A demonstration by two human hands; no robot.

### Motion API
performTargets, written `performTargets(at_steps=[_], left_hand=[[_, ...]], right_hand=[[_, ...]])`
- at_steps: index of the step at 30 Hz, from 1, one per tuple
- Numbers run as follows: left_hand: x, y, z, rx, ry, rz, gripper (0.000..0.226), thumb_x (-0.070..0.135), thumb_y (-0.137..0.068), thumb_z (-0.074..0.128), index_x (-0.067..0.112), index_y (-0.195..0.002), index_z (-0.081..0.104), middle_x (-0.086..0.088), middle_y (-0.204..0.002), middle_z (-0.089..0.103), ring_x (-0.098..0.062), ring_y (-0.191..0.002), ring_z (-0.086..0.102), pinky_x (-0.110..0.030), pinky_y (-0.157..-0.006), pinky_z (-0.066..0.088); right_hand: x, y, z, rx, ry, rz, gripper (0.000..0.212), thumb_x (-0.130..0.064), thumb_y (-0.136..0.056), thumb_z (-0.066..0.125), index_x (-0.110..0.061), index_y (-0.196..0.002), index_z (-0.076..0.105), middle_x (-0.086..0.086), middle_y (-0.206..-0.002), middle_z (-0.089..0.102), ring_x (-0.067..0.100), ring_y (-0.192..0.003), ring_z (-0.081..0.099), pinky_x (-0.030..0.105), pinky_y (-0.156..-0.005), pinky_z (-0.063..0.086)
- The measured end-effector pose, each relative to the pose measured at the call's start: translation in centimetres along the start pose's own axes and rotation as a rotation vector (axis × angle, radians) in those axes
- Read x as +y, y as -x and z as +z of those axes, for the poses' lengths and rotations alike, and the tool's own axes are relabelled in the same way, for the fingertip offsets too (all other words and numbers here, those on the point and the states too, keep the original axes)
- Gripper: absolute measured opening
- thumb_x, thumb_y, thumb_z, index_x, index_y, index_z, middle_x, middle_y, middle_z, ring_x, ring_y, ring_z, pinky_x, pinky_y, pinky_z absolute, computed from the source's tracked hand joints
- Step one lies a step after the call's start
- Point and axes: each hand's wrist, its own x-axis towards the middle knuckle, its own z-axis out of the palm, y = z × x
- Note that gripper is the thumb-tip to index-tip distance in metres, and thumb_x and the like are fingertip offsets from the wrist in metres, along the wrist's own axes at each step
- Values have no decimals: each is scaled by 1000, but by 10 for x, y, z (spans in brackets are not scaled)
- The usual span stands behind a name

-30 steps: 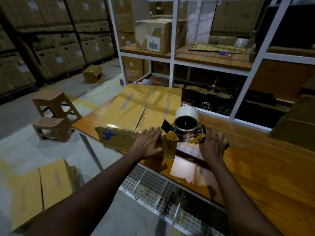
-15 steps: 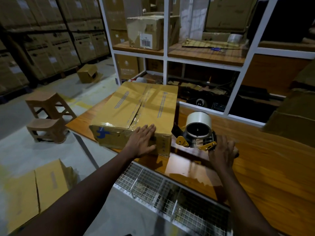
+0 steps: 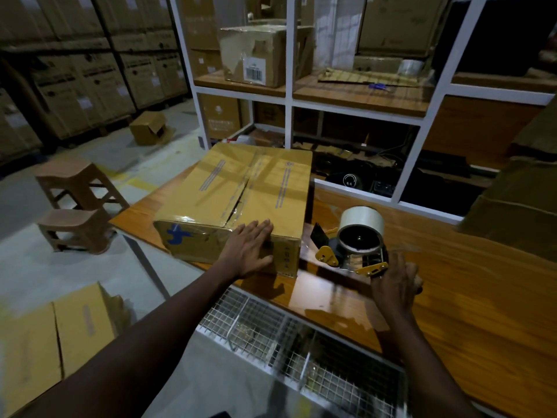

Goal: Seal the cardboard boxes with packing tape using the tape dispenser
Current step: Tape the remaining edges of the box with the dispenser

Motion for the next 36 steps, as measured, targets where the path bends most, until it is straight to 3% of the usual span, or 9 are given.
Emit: performTargets(at_steps=[6,14,20,25,32,36], left_hand=[[2,0,-2,4,0,8,99,70,-74,1,19,-158,5,-3,-165,6,-21,-151,12,-41,-121,10],[3,2,-4,-8,9,9,100,70,-73,0,19,-158,4,-2,-165,5,-21,-151,10,-40,-121,9],[5,3,-8,-14,24,38,100,69,-71,2,20,-158,3,0,-165,2,-23,-152,8,-42,-120,9],[6,0,-8,-25,38,45,103,69,-69,4,17,-158,4,-3,-165,3,-26,-151,8,-41,-121,9],[8,-7,-1,-34,51,57,109,74,-68,6,13,-158,8,-8,-165,6,-29,-151,9,-41,-120,10],[8,-9,-4,-45,54,53,111,76,-66,6,12,-158,8,-9,-165,6,-31,-150,10,-42,-120,12]], right_hand=[[6,2,3,25,-58,6,41,-6,-78,68,-13,-115,52,11,-118,52,33,-101,40,47,-87,33],[-8,3,9,-113,194,-12,50,-15,-79,69,-16,-125,50,9,-123,51,33,-103,42,45,-86,33],[-28,-3,1,-37,299,-124,37,-9,-77,68,-10,-113,58,12,-107,56,35,-90,47,43,-78,38],[-39,-6,-6,-29,354,-162,41,-13,-78,71,-11,-116,56,11,-111,57,35,-95,46,42,-78,35],[-57,21,6,-136,232,33,41,-17,-89,58,-15,-128,46,11,-128,49,37,-111,39,47,-87,31],[-72,43,18,-249,127,227,51,-27,-88,65,-17,-131,40,8,-133,45,37,-117,37,49,-92,33]])
